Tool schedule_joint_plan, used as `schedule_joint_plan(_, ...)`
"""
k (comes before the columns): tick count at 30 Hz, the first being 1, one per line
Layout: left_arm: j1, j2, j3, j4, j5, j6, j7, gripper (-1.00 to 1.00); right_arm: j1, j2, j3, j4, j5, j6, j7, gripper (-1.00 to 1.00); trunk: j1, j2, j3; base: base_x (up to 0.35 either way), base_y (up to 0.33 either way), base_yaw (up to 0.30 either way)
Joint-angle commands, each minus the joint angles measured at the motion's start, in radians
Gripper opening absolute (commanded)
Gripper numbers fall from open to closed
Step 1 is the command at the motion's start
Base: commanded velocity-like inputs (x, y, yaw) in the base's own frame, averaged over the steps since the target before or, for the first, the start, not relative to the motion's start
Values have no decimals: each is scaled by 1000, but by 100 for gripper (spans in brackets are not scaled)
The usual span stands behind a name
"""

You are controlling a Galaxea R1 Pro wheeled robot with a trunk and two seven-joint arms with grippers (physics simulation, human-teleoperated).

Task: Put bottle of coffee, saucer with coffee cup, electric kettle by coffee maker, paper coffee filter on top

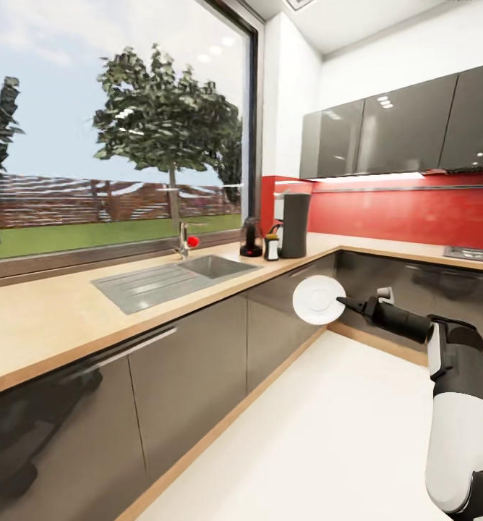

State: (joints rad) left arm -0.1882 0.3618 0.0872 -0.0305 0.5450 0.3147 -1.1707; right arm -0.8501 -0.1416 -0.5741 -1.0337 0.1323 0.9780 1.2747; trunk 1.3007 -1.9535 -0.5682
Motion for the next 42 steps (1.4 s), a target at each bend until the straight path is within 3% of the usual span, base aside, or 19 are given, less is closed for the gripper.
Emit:
schedule_joint_plan(1, 0, 0, 8, 0, -5, 10, -3, 100, -1, 0, -3, 0, 9, 8, 10, -100, 0, 0, -1, 254, -229, -37)
schedule_joint_plan(15, 0, 0, 8, 0, -5, 10, -4, 100, -1, 0, -3, 0, 9, 8, 9, -100, 0, 0, -1, 273, -191, -147)
schedule_joint_plan(26, 0, 0, 8, 0, -5, 10, -4, 100, -1, 0, -3, 0, 9, 8, 9, -100, 0, 0, -1, 40, -17, -263)
schedule_joint_plan(42, 0, 0, 8, 0, -5, 10, -4, 100, -1, 0, -3, 0, 9, 8, 8, -100, 0, 0, -1, 233, -172, -72)
